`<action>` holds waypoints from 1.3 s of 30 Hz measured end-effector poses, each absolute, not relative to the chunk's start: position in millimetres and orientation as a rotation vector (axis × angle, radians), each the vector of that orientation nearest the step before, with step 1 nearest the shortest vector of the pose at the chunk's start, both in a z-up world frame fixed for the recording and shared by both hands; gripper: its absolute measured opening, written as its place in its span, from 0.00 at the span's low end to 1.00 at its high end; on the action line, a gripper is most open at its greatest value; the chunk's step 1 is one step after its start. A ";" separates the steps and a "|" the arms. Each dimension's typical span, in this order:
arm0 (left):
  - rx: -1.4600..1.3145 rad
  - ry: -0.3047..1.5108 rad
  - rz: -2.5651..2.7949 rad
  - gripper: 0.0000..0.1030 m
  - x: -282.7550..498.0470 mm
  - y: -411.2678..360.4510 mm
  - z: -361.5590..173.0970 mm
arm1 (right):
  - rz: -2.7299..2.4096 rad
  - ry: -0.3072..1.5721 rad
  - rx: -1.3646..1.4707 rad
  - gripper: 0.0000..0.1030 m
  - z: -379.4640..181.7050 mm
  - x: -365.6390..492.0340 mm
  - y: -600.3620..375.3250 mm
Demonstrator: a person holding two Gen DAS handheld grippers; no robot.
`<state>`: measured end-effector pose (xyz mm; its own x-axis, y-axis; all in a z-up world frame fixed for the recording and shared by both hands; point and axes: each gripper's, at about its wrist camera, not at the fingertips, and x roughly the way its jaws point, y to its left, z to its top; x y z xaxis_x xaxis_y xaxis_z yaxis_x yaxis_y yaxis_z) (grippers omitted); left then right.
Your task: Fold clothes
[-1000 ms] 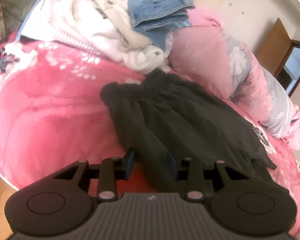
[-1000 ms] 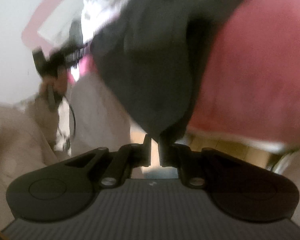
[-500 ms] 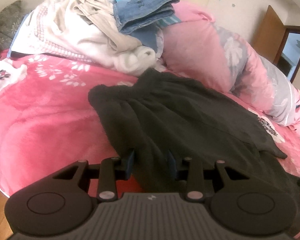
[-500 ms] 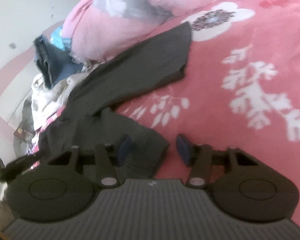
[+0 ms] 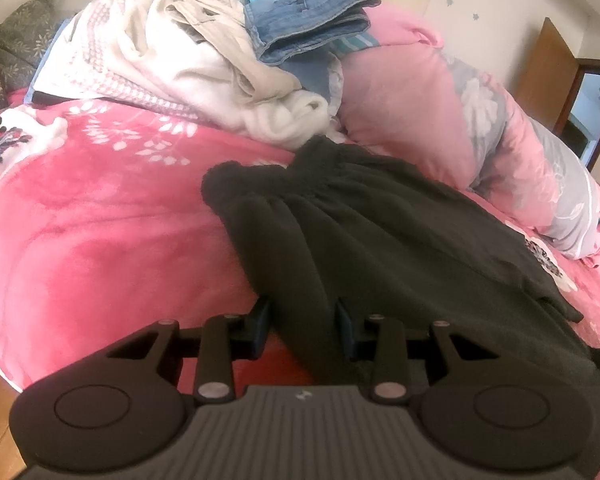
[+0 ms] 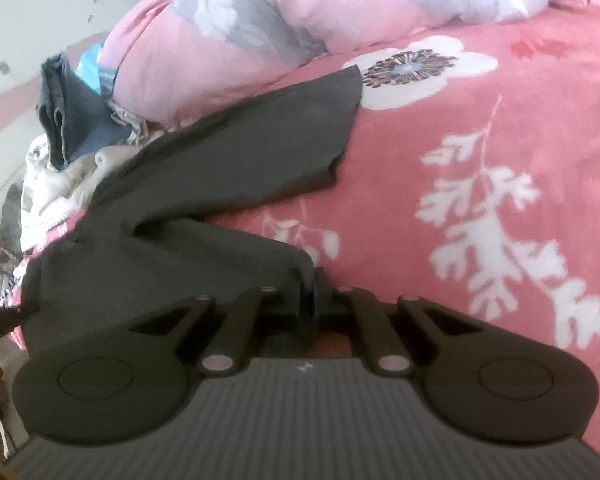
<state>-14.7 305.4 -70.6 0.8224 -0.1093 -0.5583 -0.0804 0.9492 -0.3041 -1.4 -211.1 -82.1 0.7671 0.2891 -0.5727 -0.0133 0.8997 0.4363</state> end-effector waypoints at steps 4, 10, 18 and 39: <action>-0.316 0.588 0.008 0.37 -22.3 312.7 -61.7 | 0.015 0.608 0.426 0.22 -63.4 -14.2 -223.7; -0.330 0.560 0.039 0.37 -24.7 319.3 -52.7 | 0.143 0.552 0.425 0.22 -40.6 -12.8 -203.4; -0.367 0.537 0.015 0.39 -15.6 326.8 -41.2 | 0.263 0.655 0.432 0.19 -84.5 17.4 -175.6; -0.402 0.544 0.109 0.43 57.1 340.4 -74.7 | 0.221 0.582 0.470 0.19 -97.5 -1.5 -175.6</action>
<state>57.1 340.4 -74.7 0.8522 -0.0048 -0.5232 -0.2054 0.9166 -0.3430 -1.5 -175.6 -97.5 0.8157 0.3297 -0.4754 -0.0694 0.8716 0.4853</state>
